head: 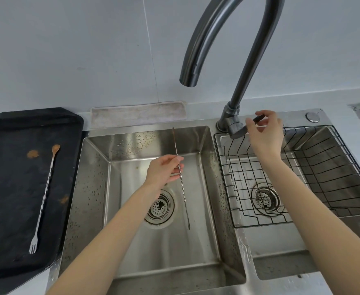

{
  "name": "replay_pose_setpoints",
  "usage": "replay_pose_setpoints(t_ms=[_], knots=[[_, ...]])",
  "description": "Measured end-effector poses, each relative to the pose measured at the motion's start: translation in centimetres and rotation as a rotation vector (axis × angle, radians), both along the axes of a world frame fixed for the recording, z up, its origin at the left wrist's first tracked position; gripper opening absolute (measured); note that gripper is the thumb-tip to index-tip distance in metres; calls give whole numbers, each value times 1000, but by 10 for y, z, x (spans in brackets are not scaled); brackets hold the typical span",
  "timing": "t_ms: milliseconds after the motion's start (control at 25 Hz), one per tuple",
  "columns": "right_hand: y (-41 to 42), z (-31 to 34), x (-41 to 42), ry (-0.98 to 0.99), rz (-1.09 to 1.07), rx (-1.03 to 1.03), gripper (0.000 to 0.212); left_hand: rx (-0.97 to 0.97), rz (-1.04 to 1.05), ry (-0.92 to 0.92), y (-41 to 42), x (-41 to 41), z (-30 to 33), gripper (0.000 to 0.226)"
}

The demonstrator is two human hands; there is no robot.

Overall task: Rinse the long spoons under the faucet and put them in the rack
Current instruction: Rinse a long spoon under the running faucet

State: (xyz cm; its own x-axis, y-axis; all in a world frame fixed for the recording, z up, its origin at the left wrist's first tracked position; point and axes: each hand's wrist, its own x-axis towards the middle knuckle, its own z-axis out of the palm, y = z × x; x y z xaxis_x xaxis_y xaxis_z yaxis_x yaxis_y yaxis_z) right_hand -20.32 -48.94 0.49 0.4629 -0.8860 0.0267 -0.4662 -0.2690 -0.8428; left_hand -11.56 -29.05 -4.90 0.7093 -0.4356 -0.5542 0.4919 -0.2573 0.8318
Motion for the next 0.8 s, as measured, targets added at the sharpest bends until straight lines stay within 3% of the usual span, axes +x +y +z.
replay_pose_setpoints(t_ms=[400, 800], knots=[[-6, -7, 5, -15, -21, 14, 9, -27, 3, 3, 6, -4, 7, 6], [0, -9, 4, -51, -80, 42, 15, -30, -5, 18, 11, -7, 8, 9]])
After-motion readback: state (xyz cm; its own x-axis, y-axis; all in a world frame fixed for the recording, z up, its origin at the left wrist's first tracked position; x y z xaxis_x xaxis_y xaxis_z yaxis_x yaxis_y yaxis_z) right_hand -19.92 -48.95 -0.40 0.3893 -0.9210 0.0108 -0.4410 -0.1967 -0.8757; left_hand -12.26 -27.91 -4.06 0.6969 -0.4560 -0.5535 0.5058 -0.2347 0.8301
